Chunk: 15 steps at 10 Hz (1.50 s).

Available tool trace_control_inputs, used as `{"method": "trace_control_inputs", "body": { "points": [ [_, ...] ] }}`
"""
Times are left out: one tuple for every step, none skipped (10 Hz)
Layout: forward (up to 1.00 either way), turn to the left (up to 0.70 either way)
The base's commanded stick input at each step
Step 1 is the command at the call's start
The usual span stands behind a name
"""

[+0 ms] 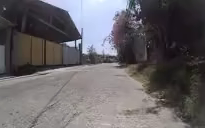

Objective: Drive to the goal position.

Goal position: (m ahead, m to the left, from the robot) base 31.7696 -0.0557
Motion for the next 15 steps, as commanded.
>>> {"method": "trace_control_inputs", "body": {
  "points": [
    [1.0, 0.04],
    [1.0, 0.04],
    [1.0, 0.04],
    [1.0, 0.04],
    [1.0, 0.04],
    [1.0, 0.04],
    [1.0, 0.04],
    [1.0, 0.04],
    [1.0, 0.04],
    [1.0, 0.04],
    [1.0, 0.04],
    [1.0, 0.04],
    [1.0, 0.04],
    [1.0, 0.04],
    [1.0, 0.04]
  ]
}}
